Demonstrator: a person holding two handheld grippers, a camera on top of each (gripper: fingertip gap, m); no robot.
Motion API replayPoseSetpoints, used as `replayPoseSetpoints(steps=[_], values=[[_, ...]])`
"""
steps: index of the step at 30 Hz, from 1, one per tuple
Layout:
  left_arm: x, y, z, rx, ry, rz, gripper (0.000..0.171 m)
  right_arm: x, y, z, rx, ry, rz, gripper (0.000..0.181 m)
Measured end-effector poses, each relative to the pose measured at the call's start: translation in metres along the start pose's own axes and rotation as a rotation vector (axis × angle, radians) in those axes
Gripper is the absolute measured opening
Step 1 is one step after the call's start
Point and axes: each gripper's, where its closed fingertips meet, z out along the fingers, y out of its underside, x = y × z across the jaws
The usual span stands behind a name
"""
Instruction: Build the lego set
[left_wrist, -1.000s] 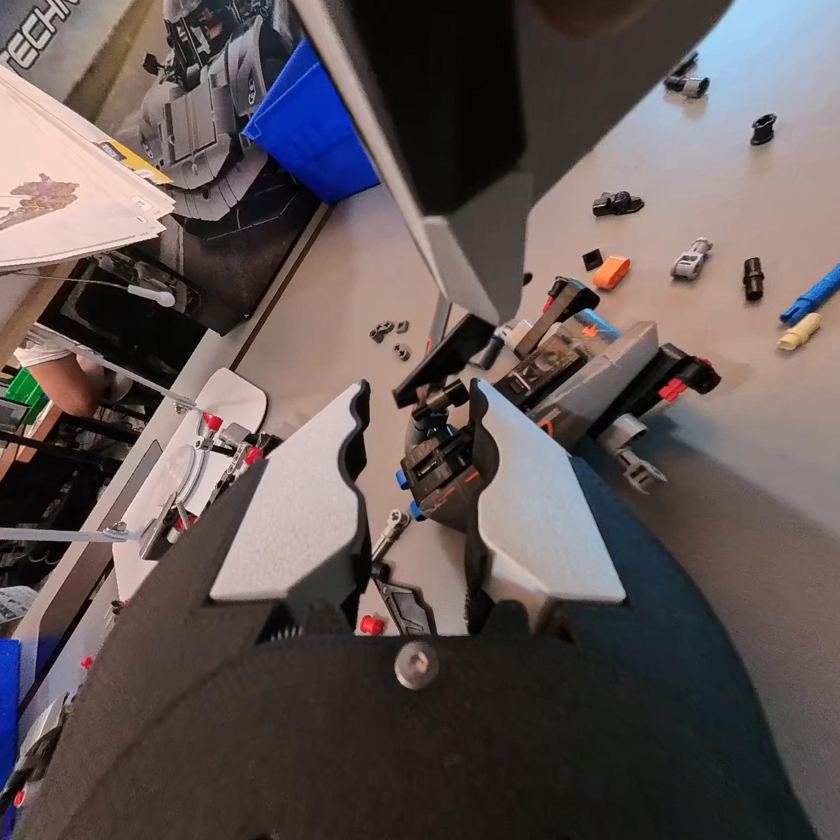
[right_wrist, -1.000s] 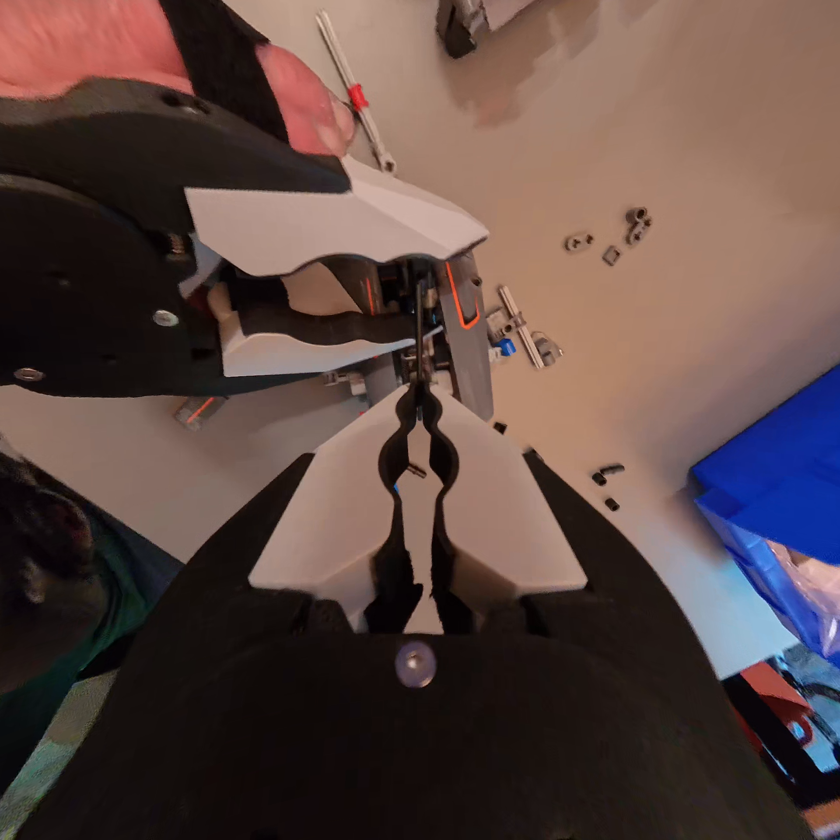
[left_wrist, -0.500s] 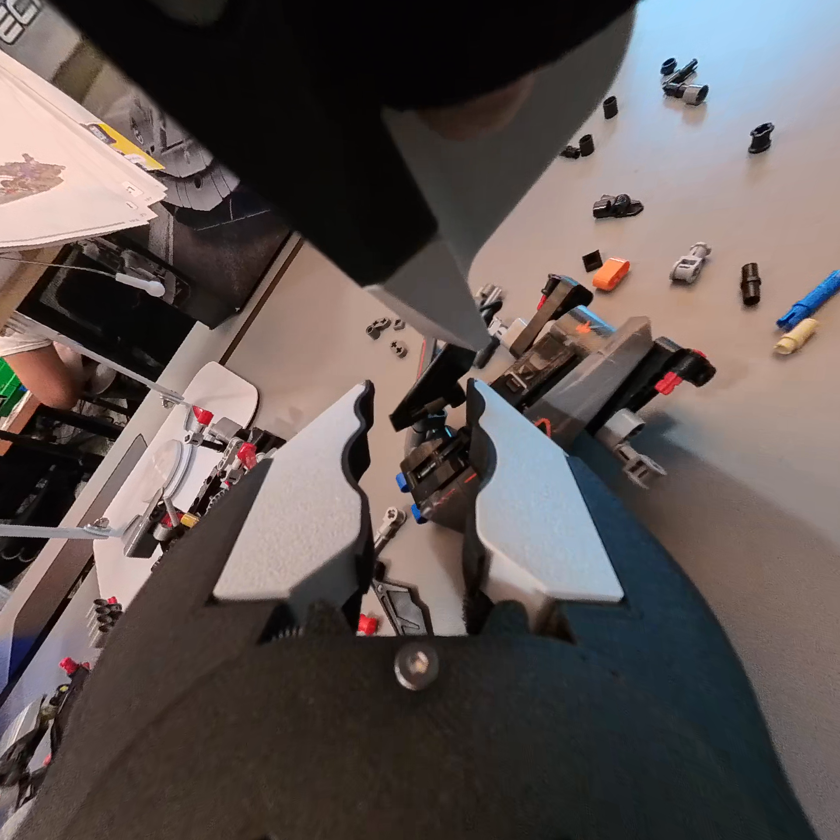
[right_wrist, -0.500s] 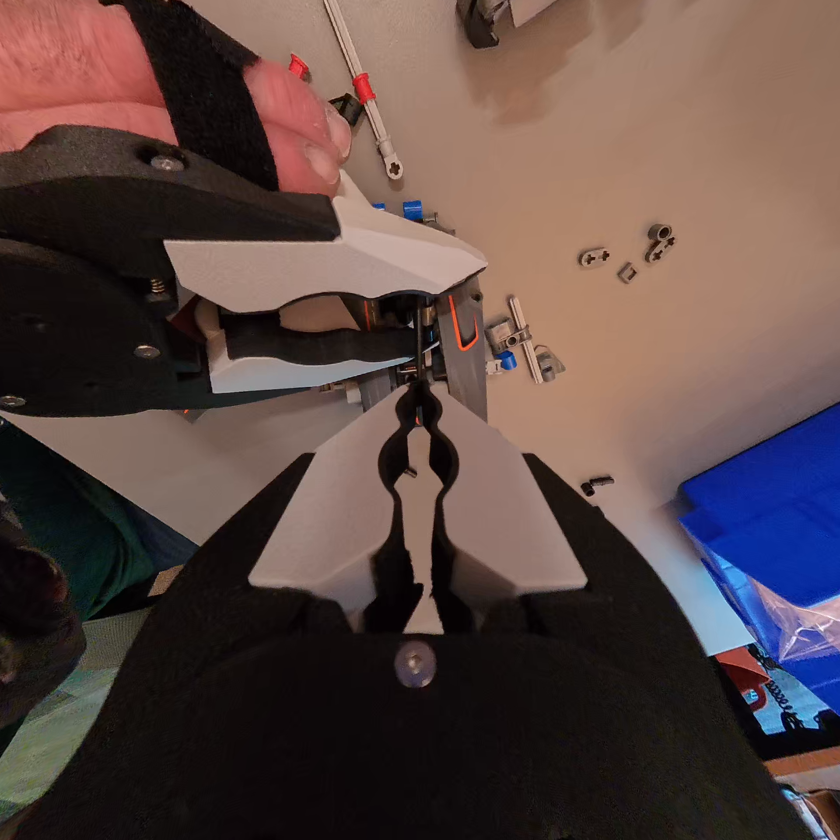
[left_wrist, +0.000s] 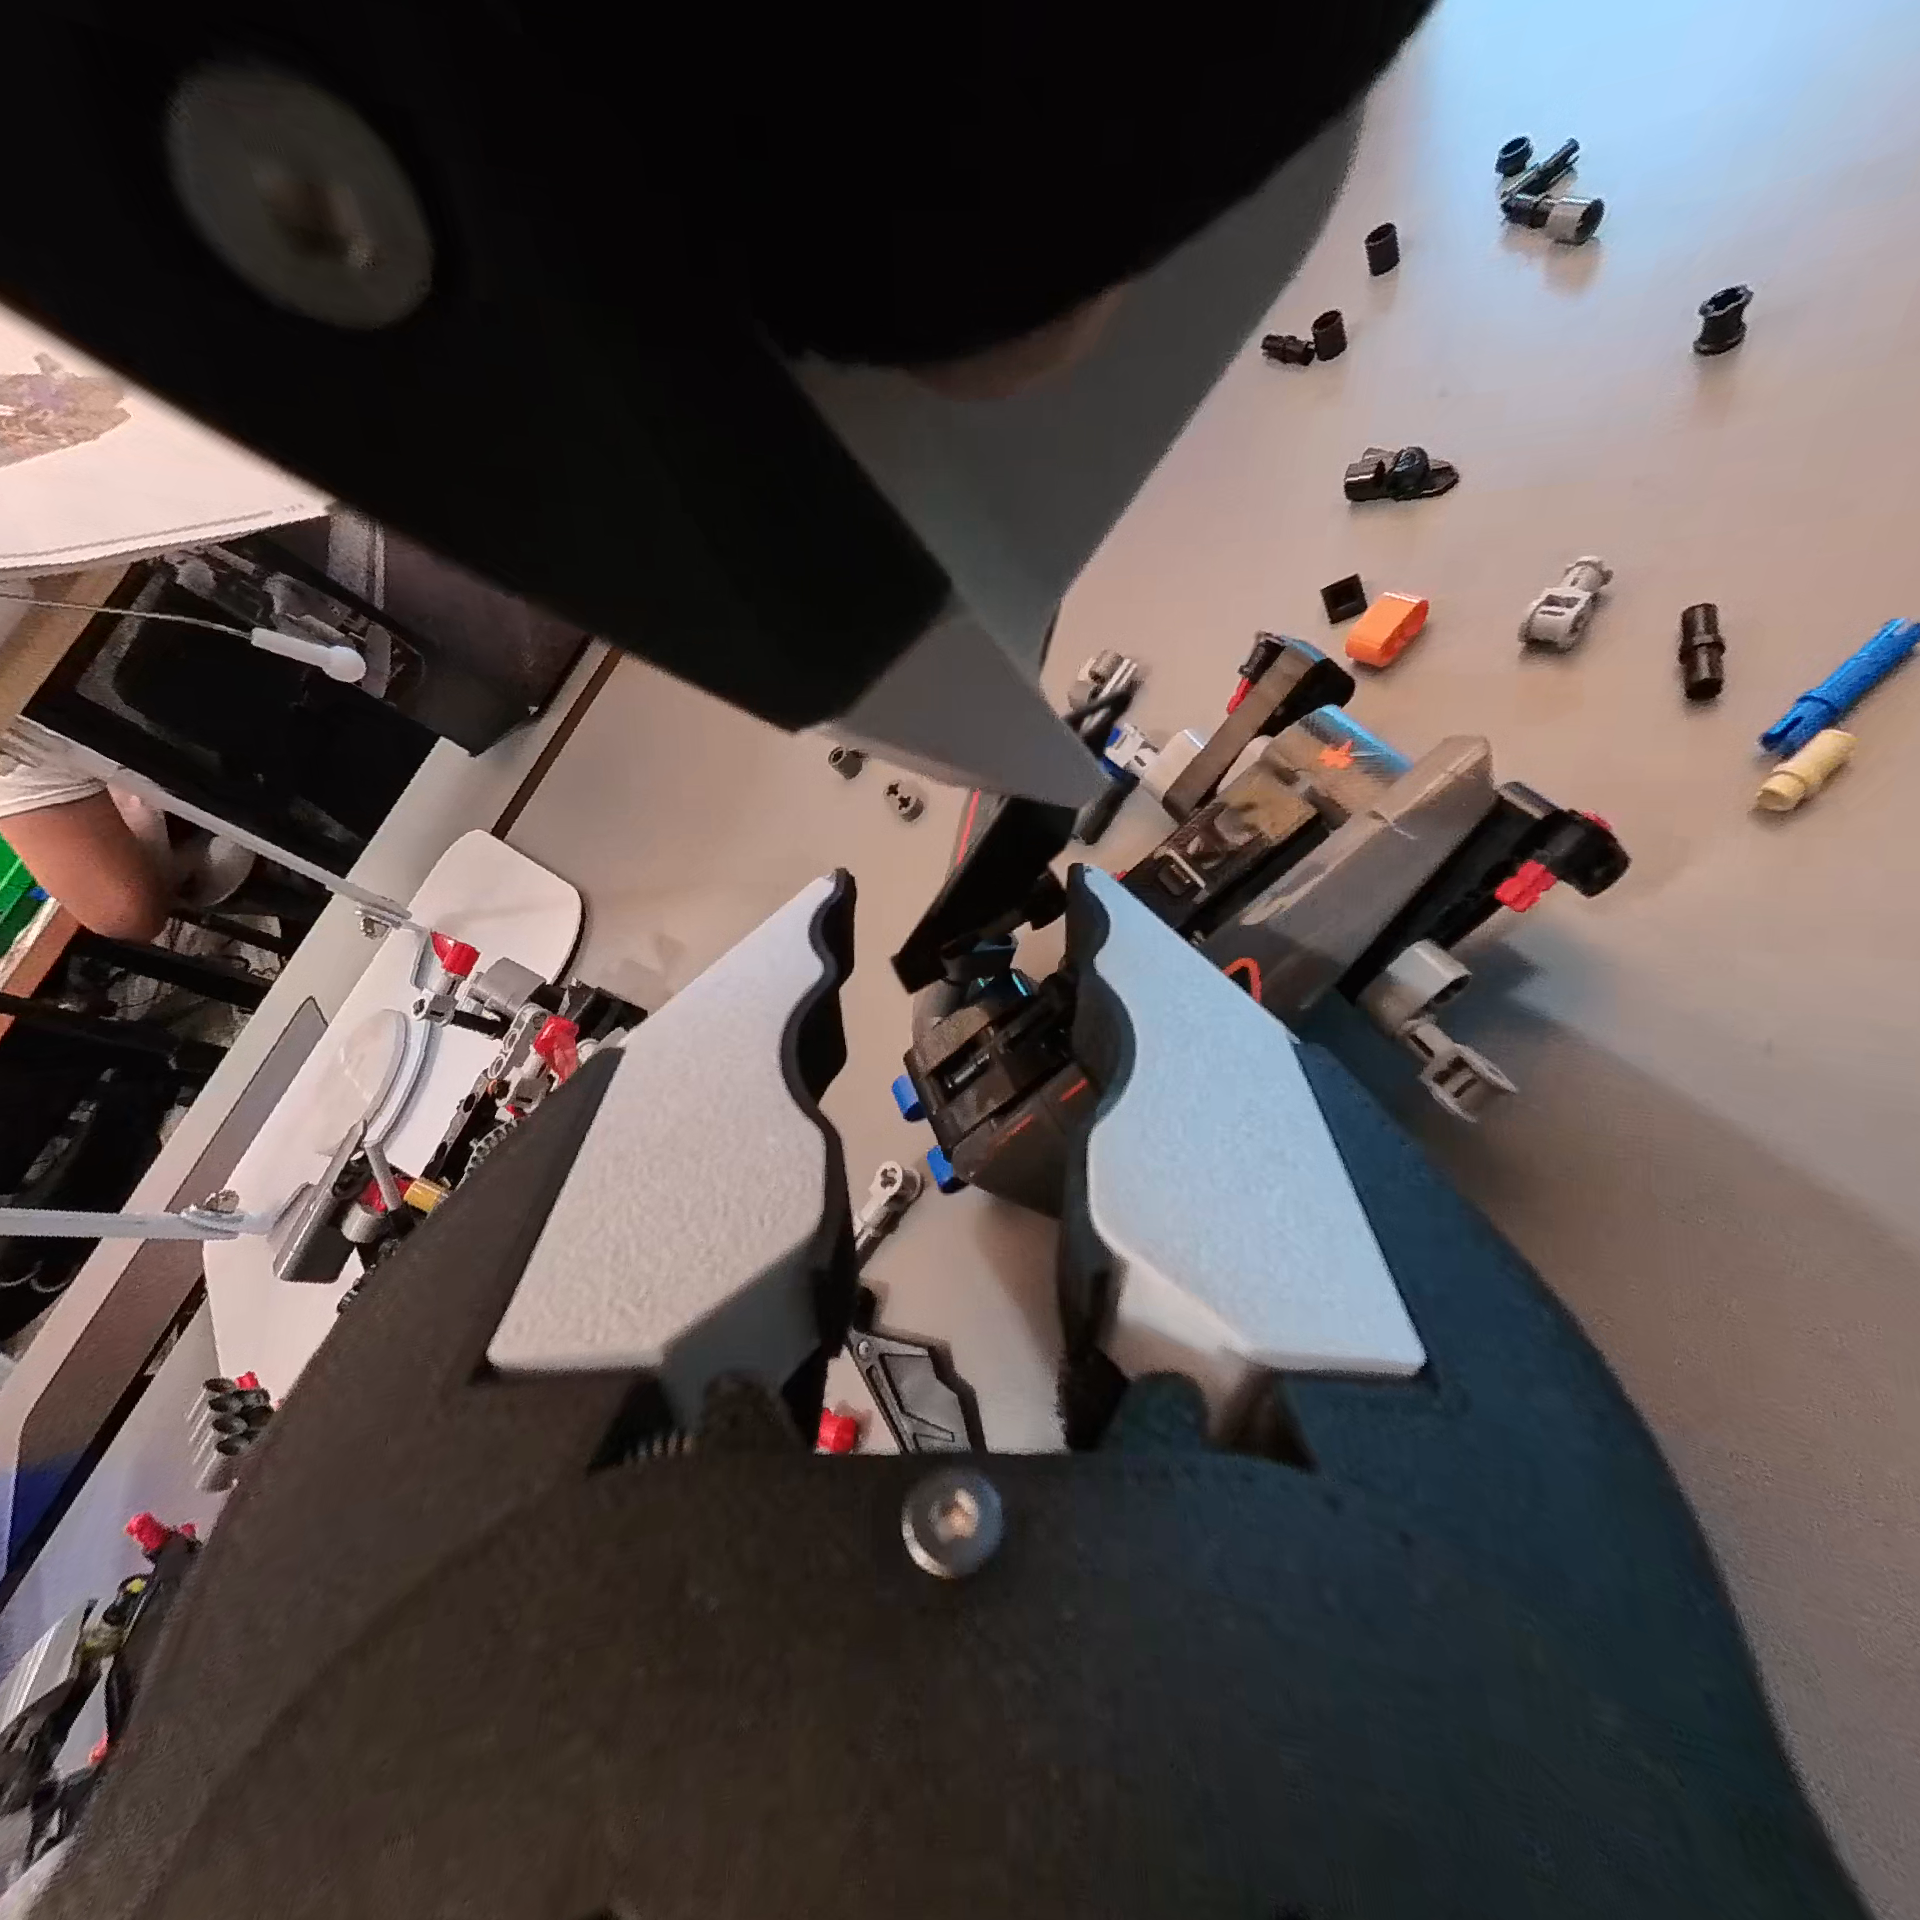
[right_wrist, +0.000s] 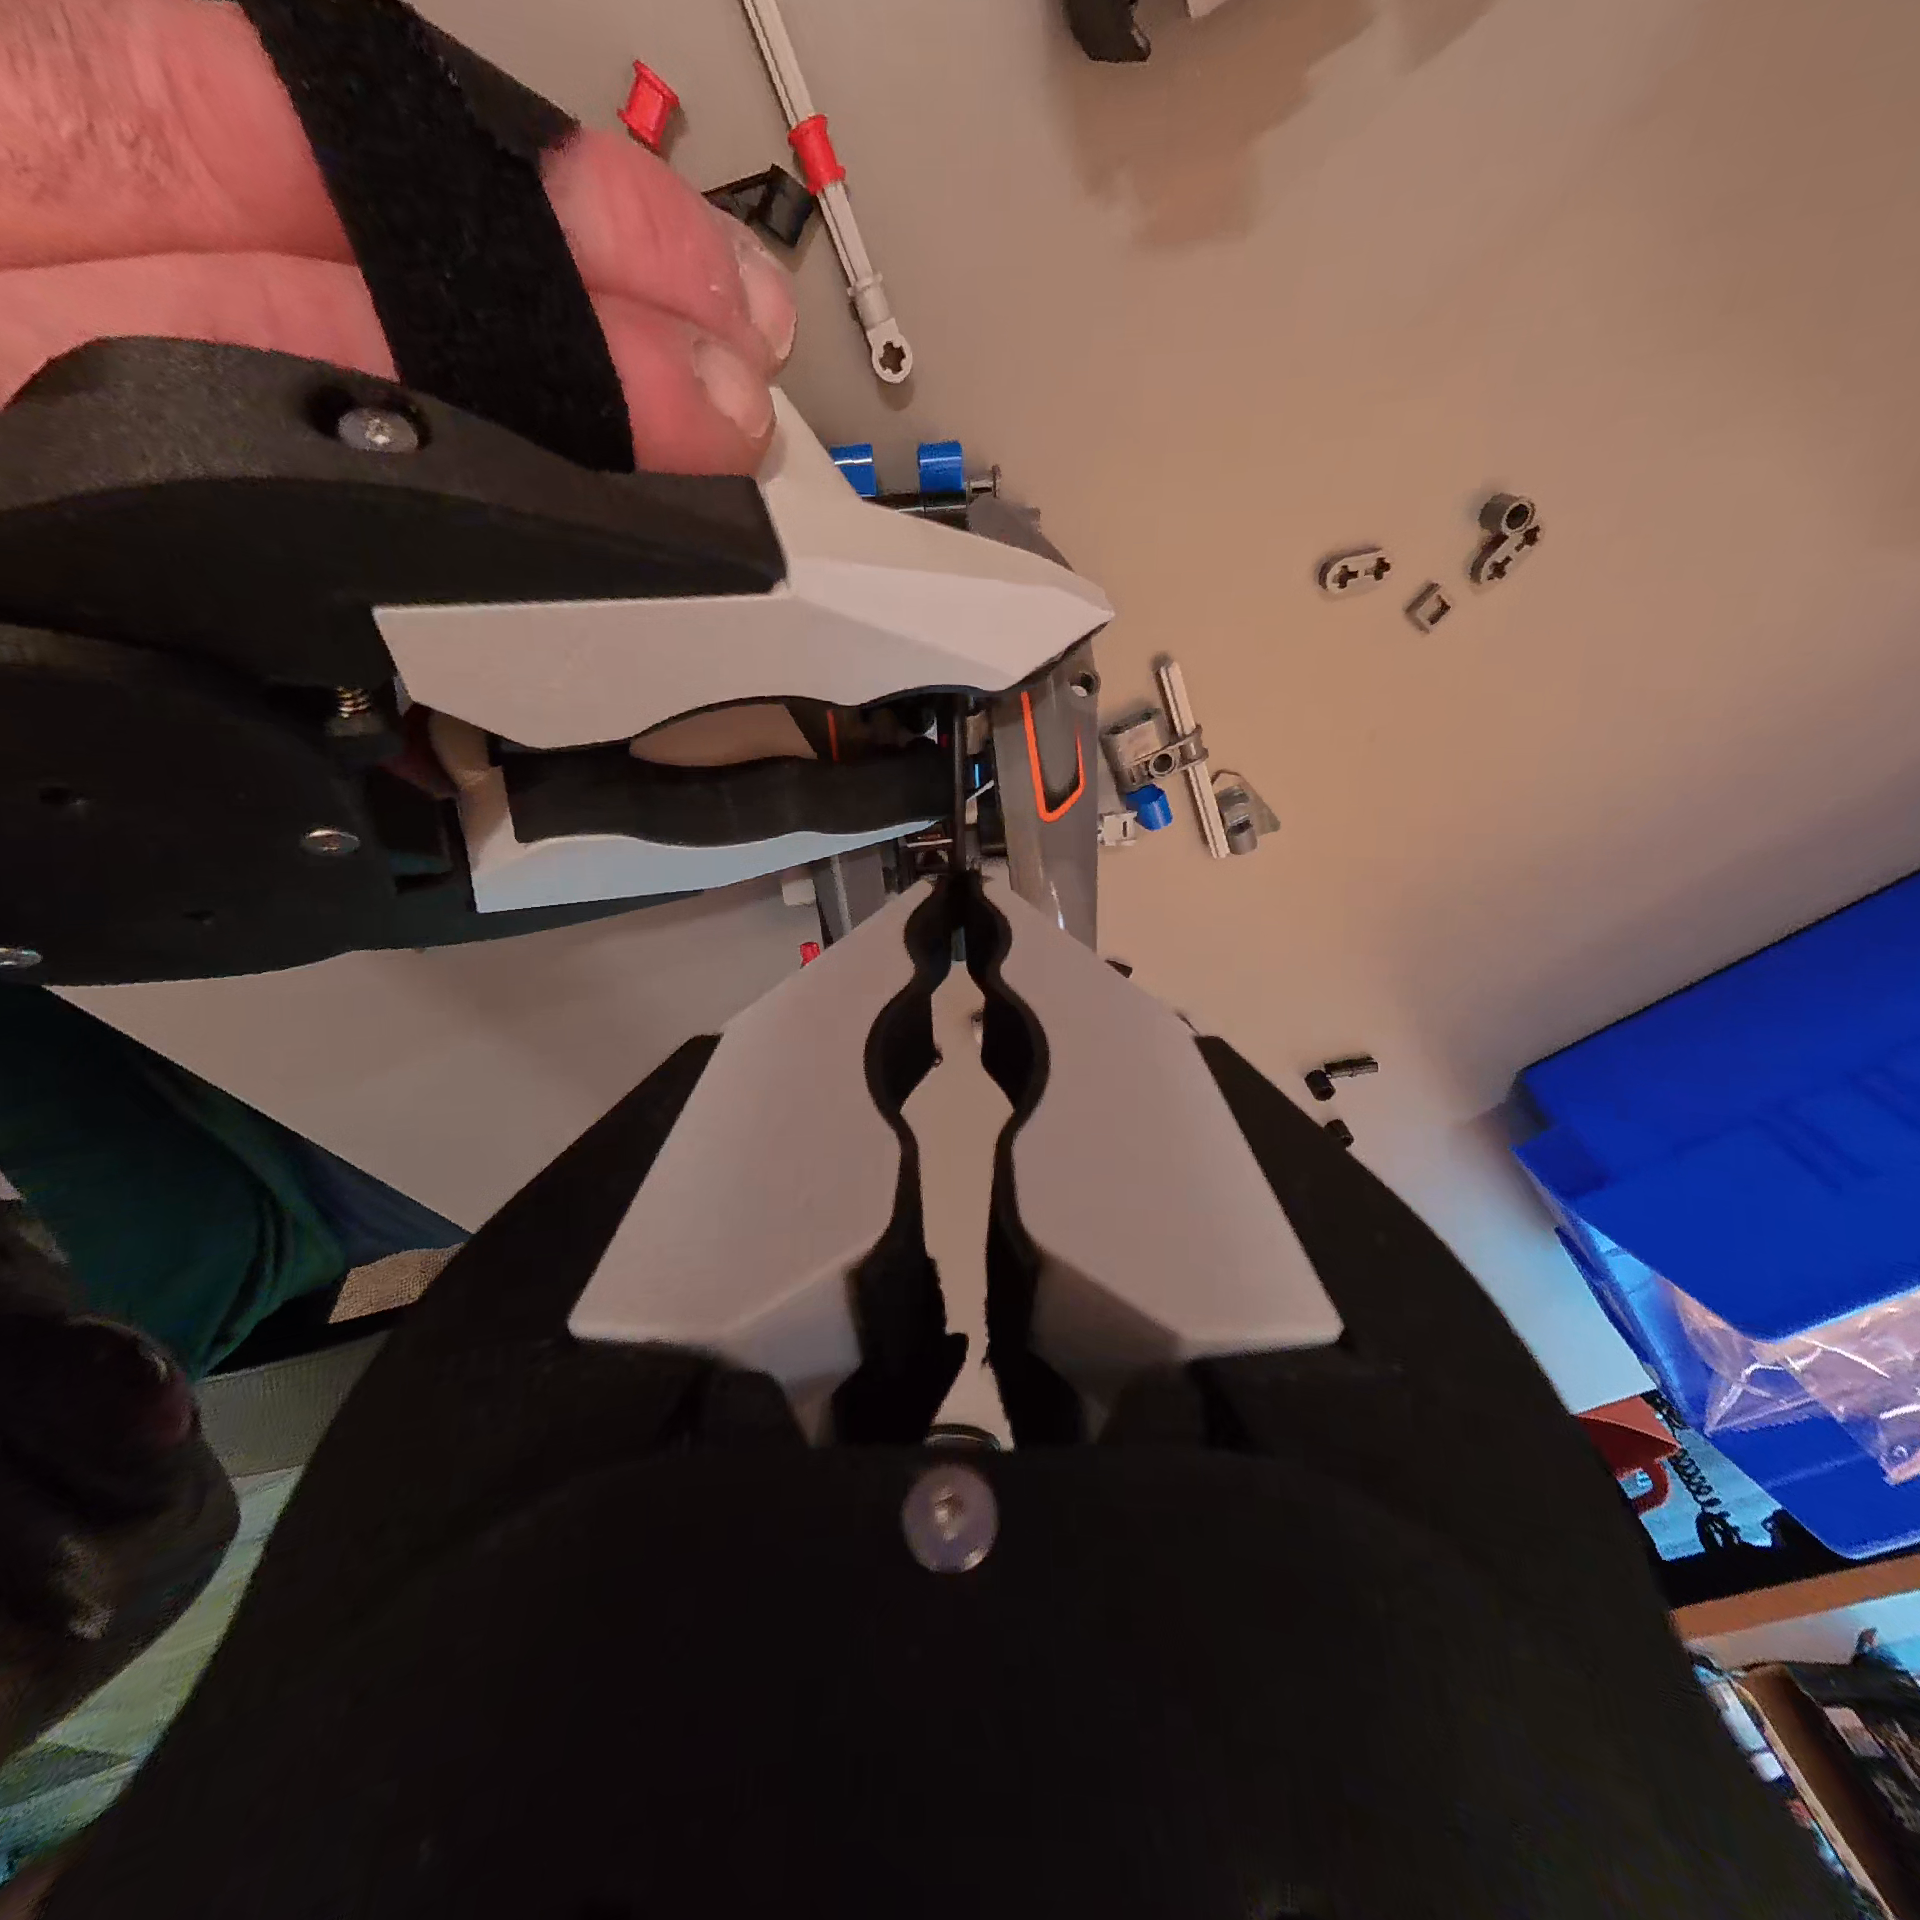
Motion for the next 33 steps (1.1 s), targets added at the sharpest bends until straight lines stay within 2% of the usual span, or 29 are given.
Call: replayPoseSetpoints(steps=[9,22,33], values=[[0.0002,0.0013,-0.0008,-0.014,0.008,-0.018,0.039,-0.0002,0.0013,-0.0006,-0.013,0.004,0.019,0.000],[-0.0013,0.0056,-0.0016,-0.041,0.009,-0.029,0.030,-0.0019,0.0006,0.0002,-0.013,-0.017,-0.003,0.000],[-0.0025,0.0064,-0.0016,-0.036,0.013,-0.044,0.032,-0.0033,-0.0055,0.0003,-0.007,-0.009,-0.028,0.000]])
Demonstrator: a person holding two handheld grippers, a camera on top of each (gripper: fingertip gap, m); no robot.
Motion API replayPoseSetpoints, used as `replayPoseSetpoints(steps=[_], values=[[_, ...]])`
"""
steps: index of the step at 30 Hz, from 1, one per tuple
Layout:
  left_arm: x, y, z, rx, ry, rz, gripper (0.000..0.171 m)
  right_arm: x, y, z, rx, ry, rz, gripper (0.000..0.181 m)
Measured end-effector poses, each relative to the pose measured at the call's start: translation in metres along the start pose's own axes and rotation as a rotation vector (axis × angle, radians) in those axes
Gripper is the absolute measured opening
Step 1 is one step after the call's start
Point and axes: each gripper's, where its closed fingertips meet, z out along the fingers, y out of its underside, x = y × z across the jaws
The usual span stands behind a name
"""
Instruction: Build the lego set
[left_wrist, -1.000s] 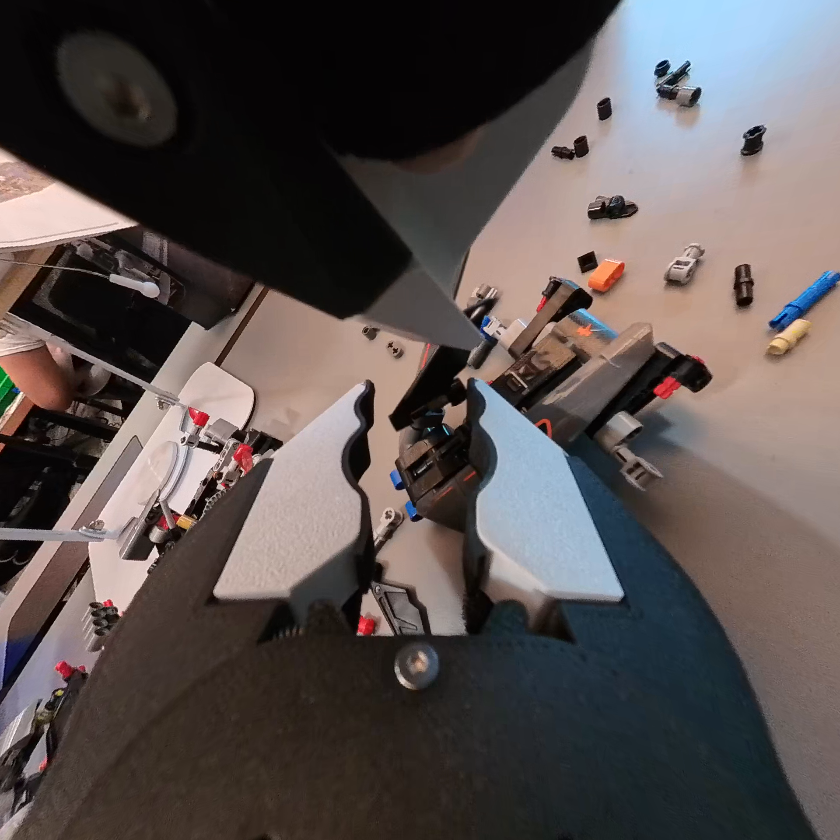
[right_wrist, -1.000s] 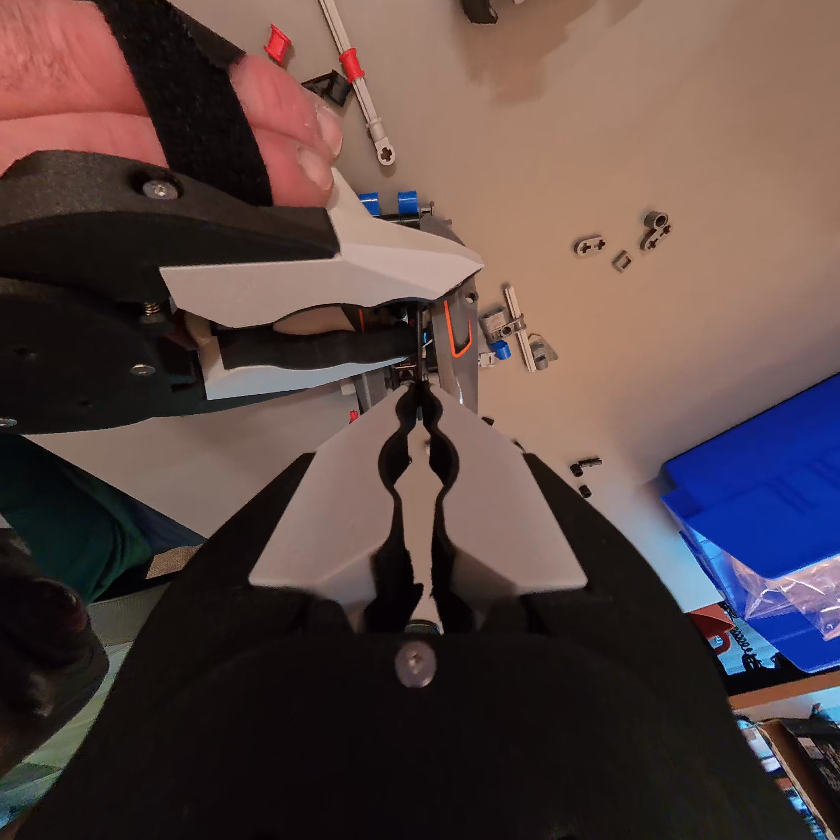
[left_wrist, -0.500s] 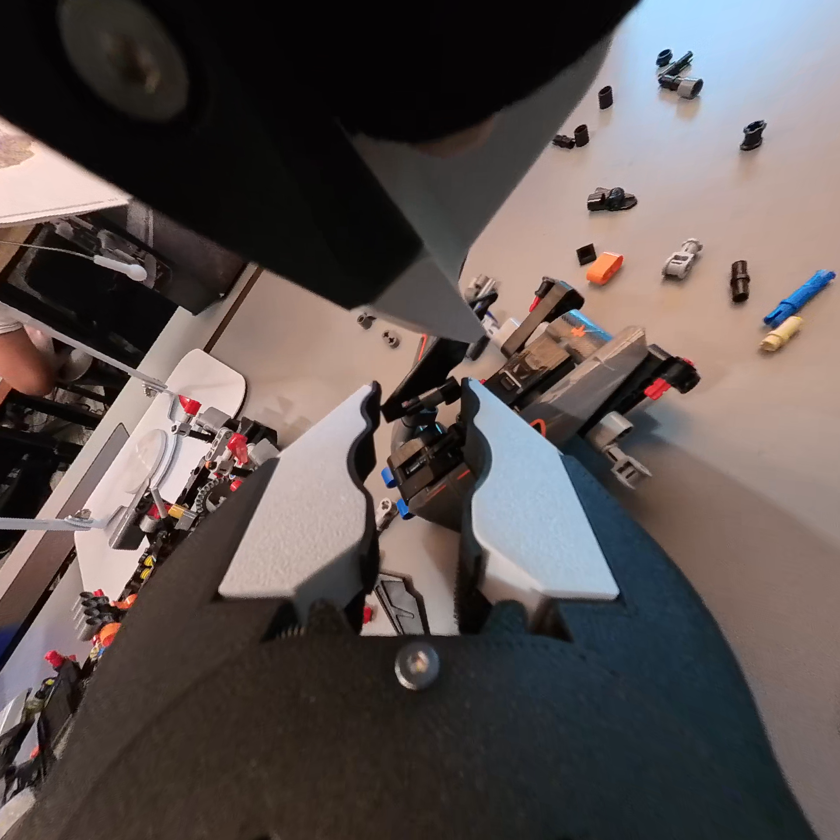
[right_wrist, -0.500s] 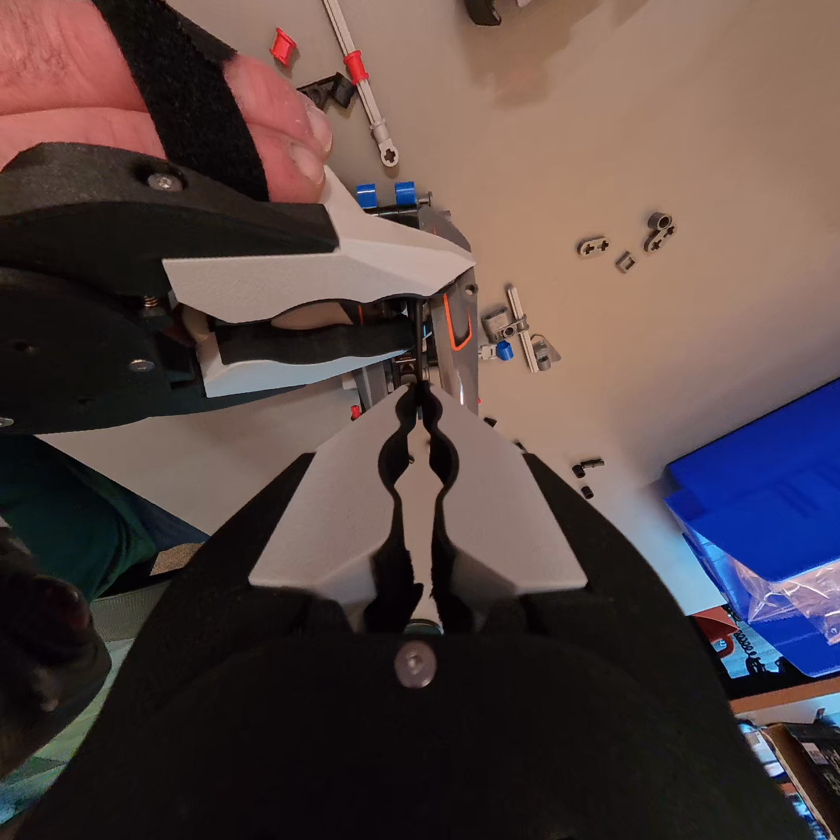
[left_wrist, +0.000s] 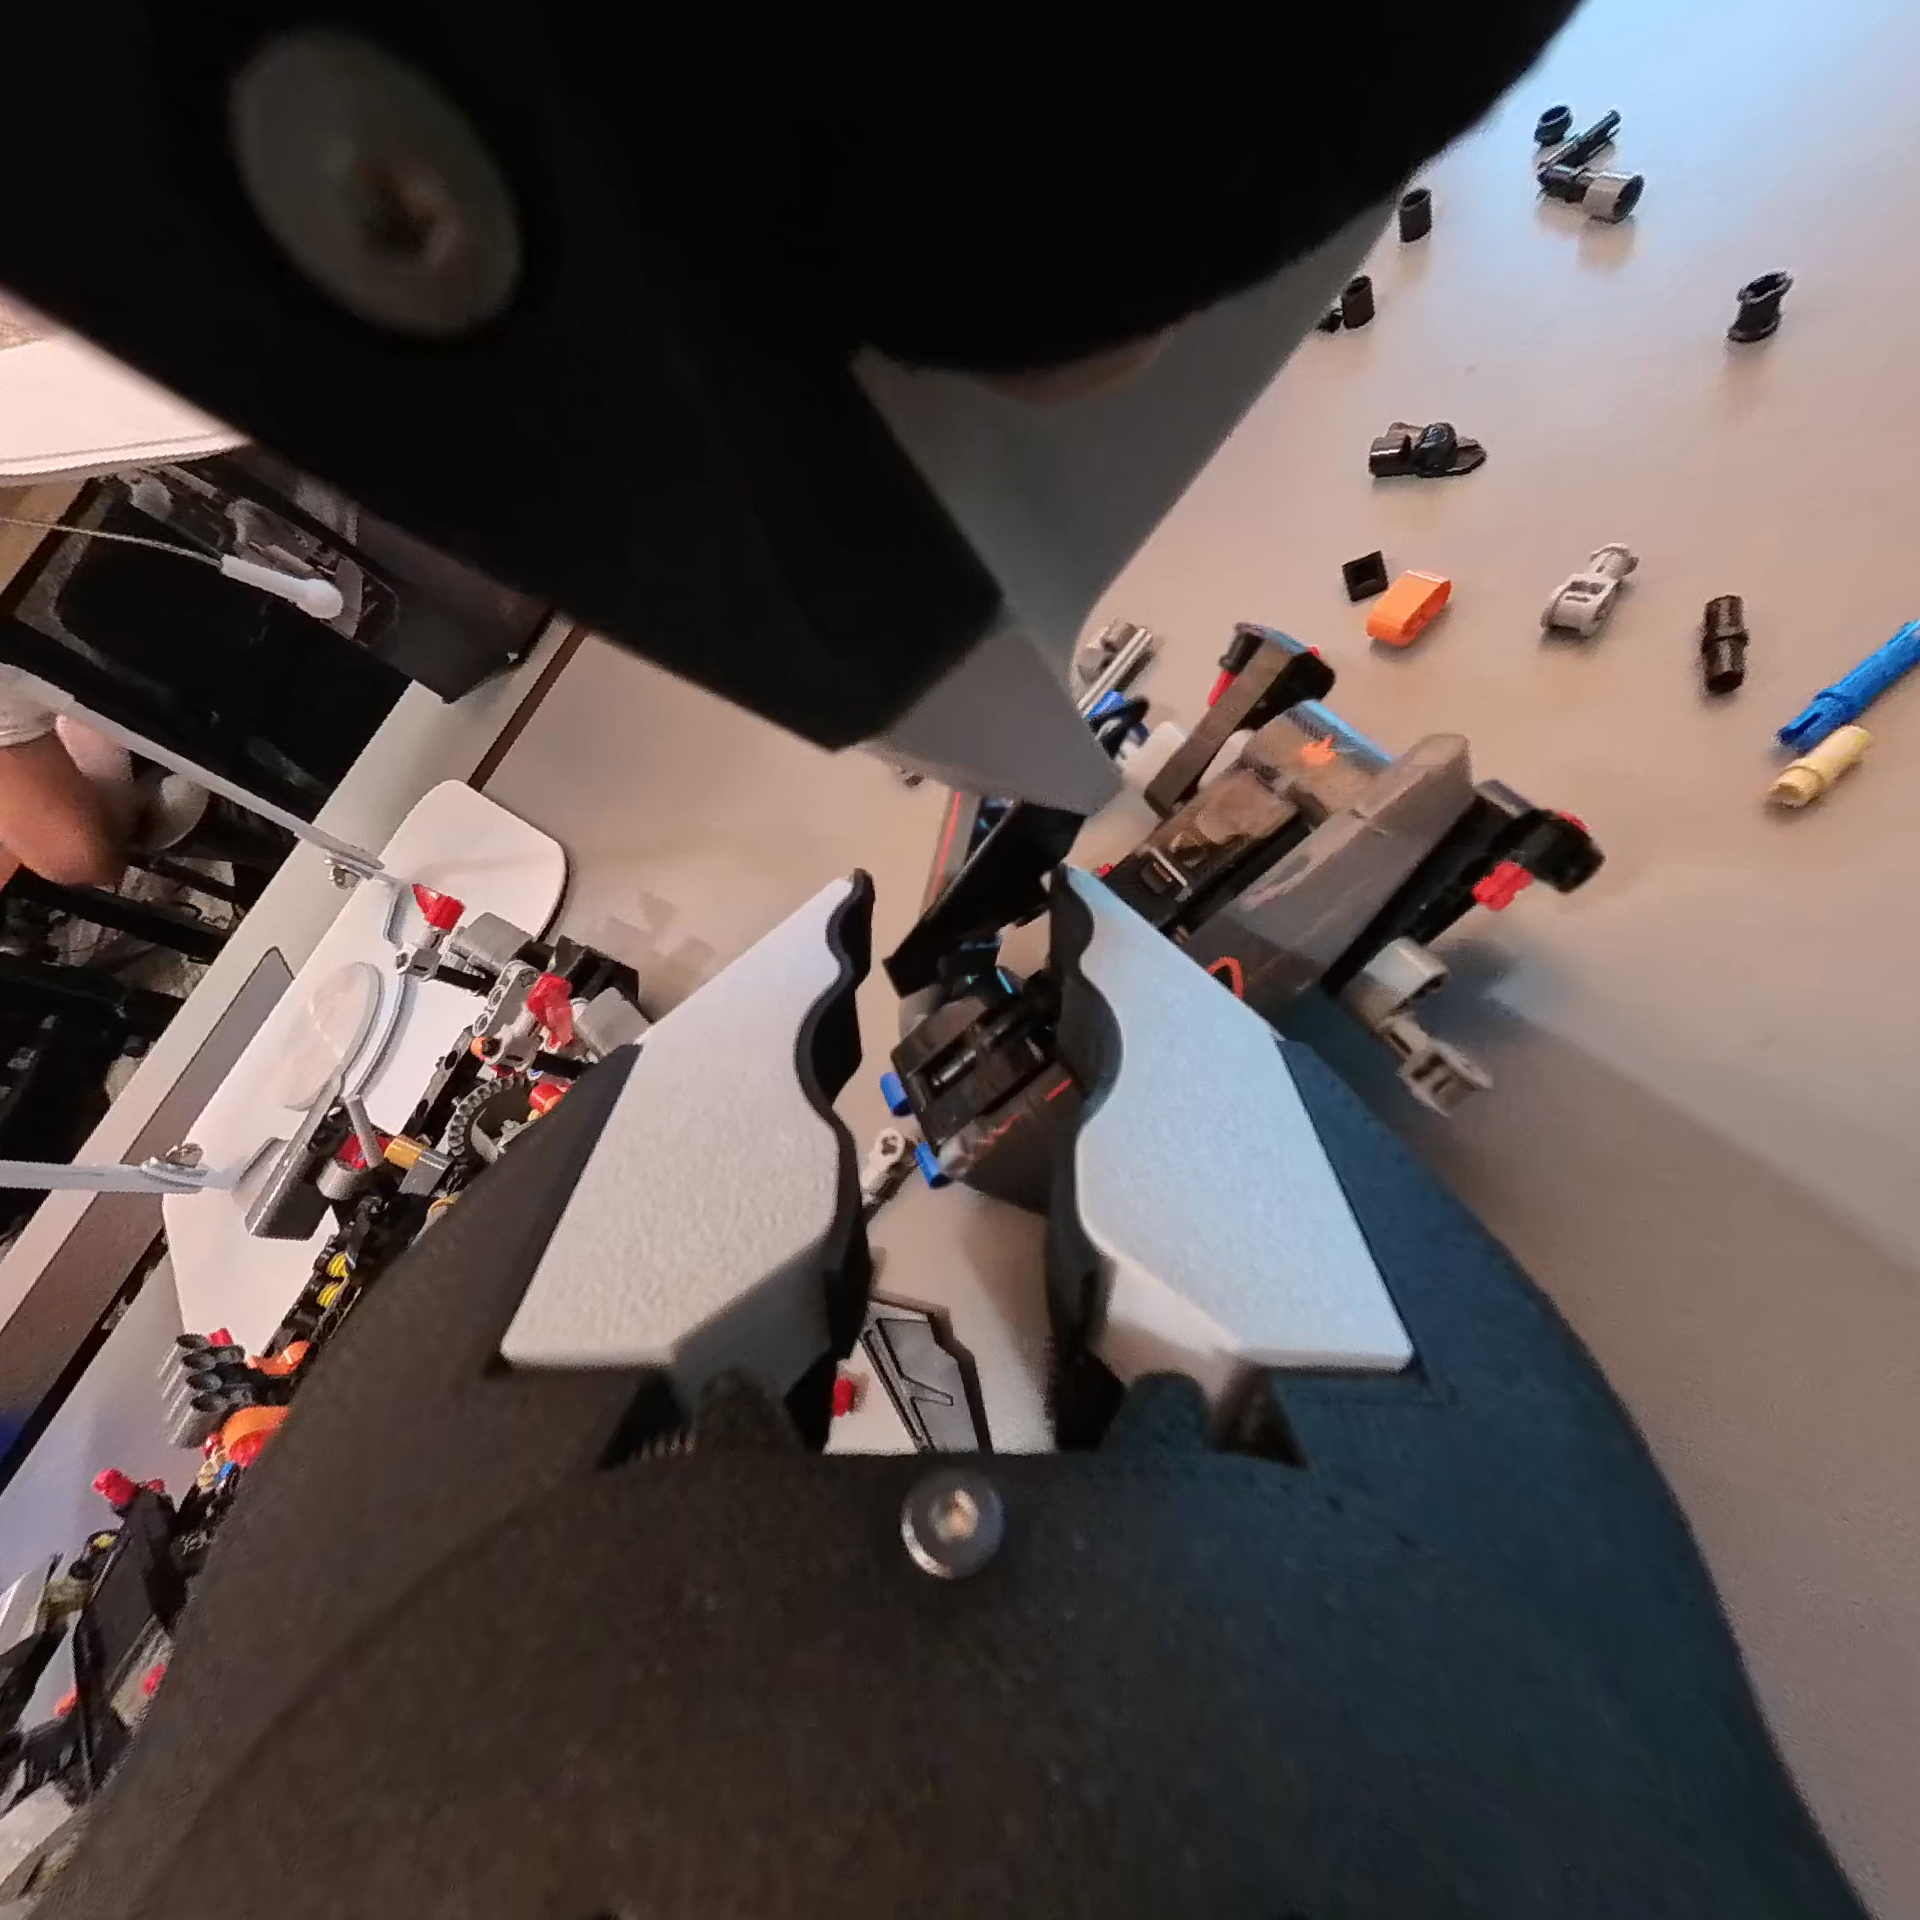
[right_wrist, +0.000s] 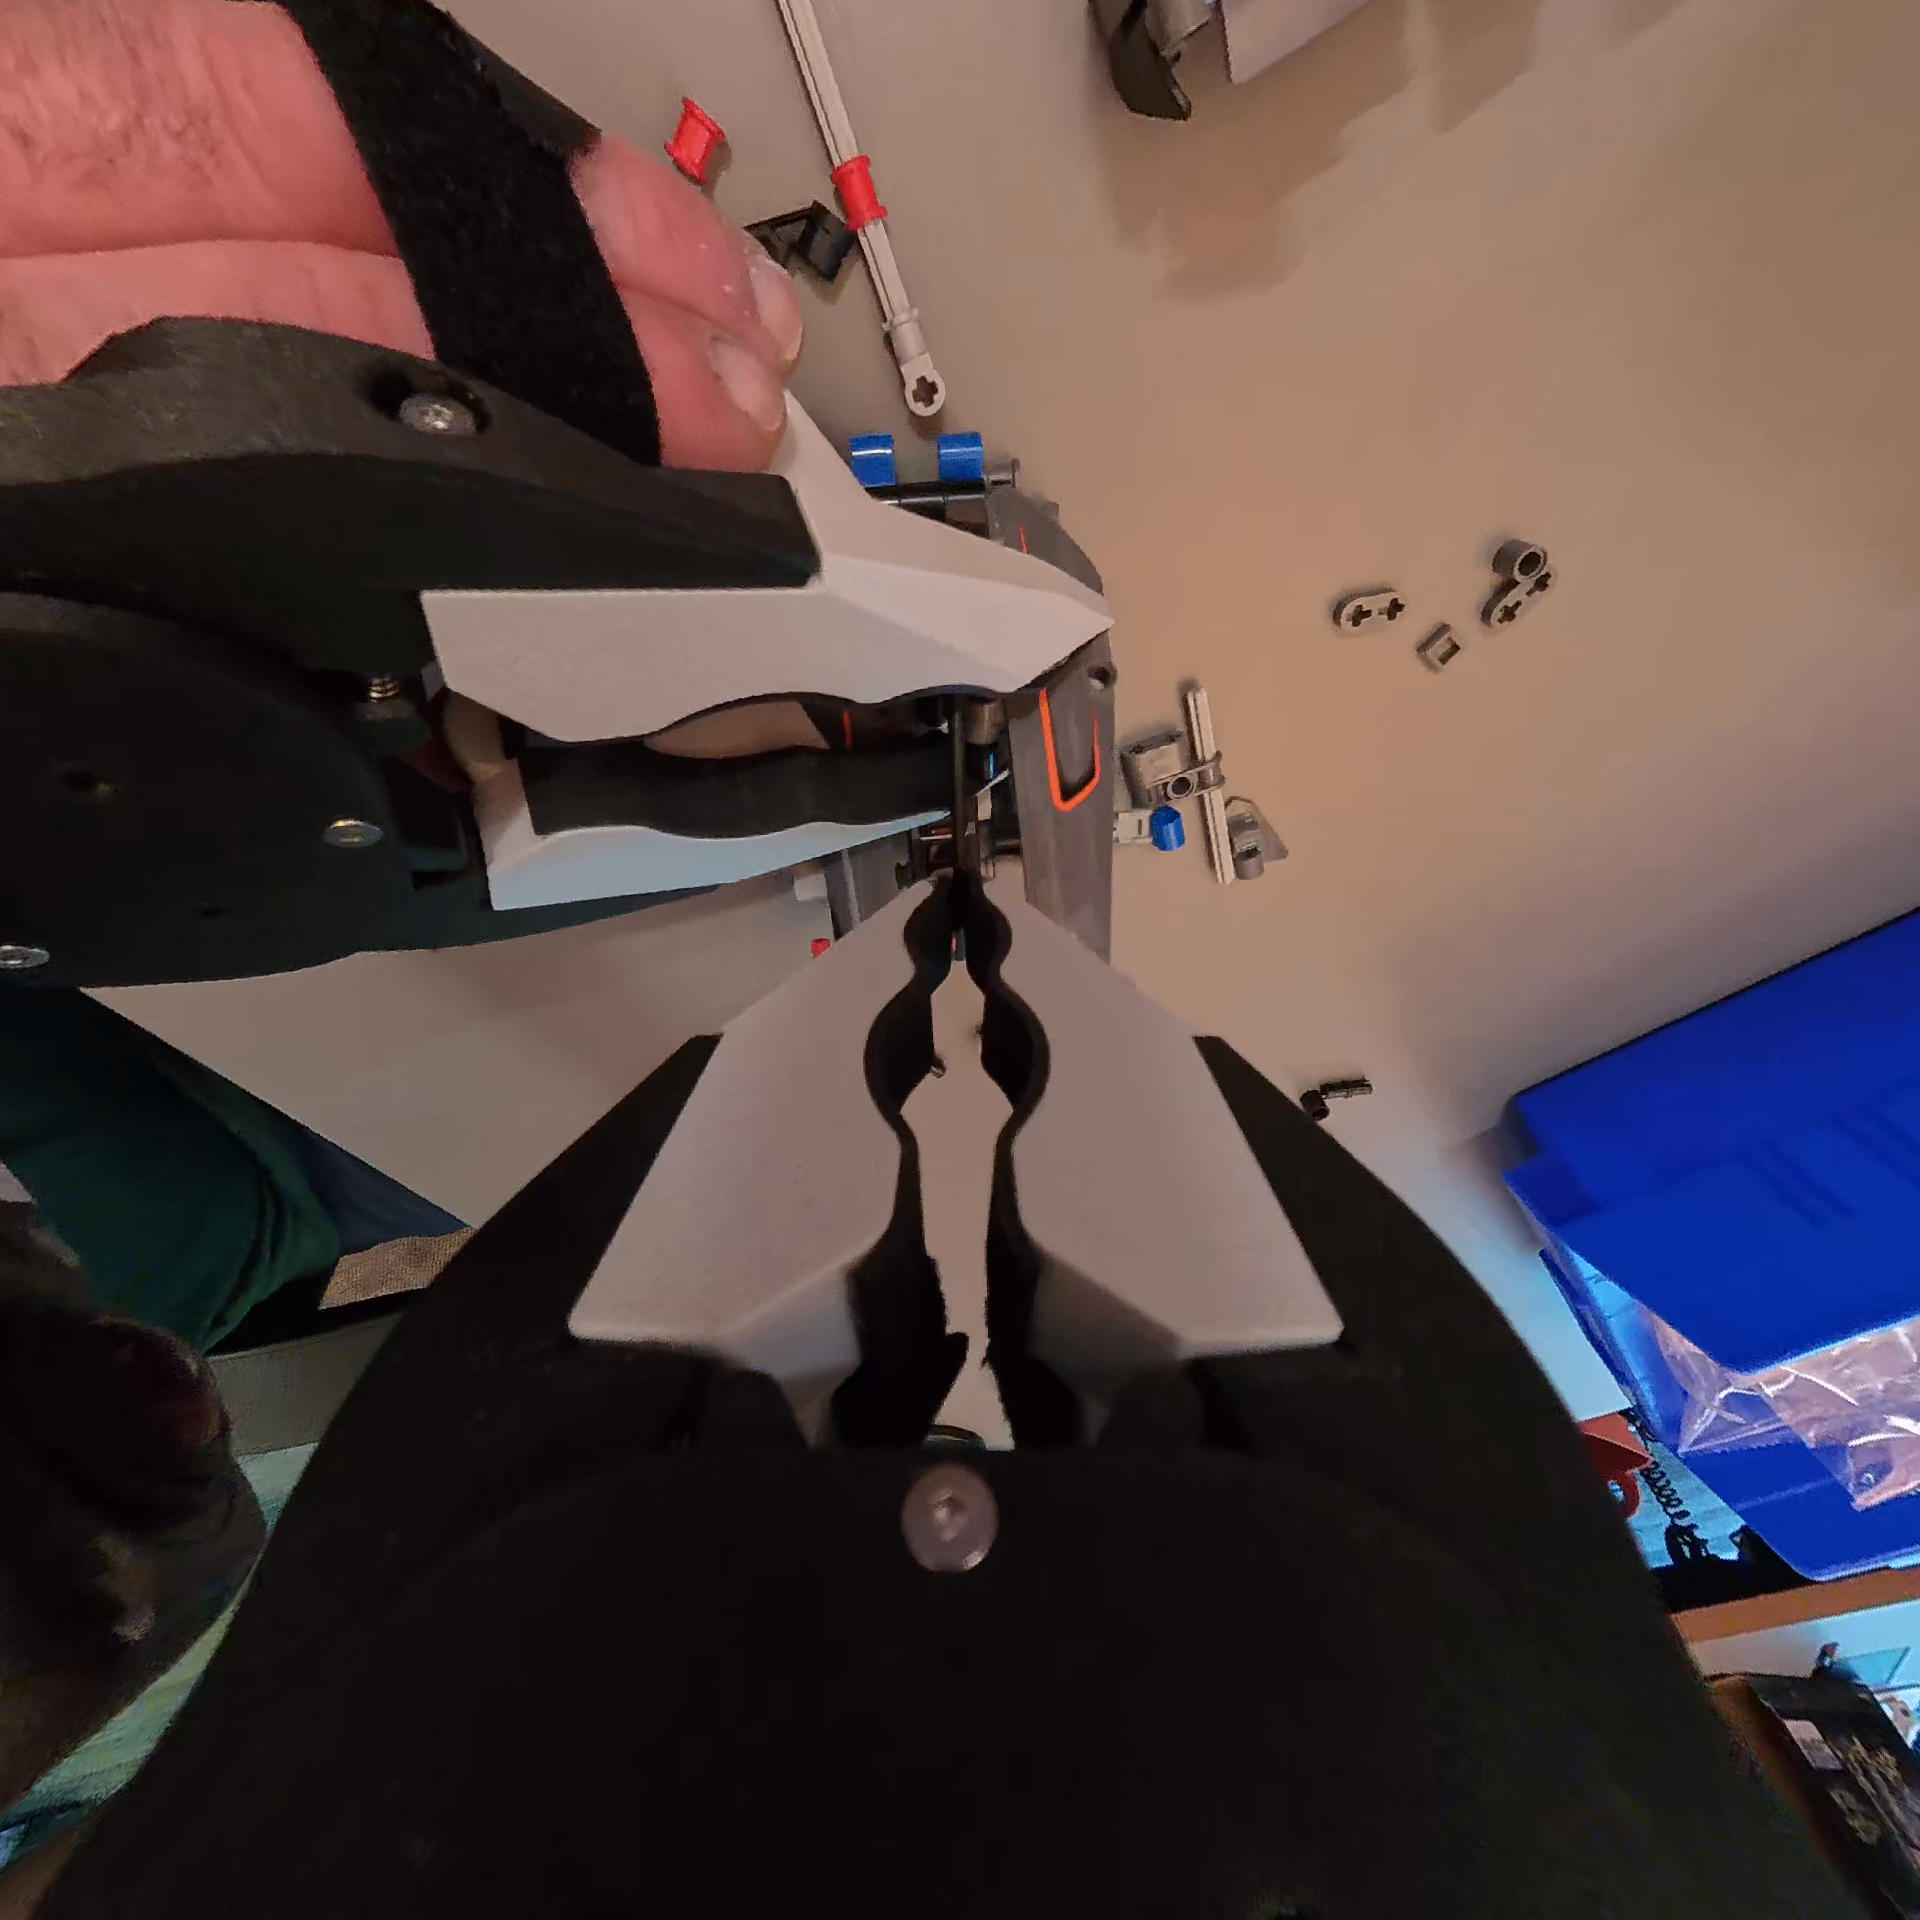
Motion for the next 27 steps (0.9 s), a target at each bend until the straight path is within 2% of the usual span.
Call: replayPoseSetpoints(steps=[15,27], values=[[0.0008,0.0017,-0.0024,-0.008,0.019,-0.009,0.036,0.0006,0.0033,0.0004,-0.031,0.028,0.022,0.000],[0.0019,0.0035,-0.0019,-0.019,0.048,-0.028,0.031,0.0004,0.0029,0.0028,-0.031,0.011,0.028,0.000]])
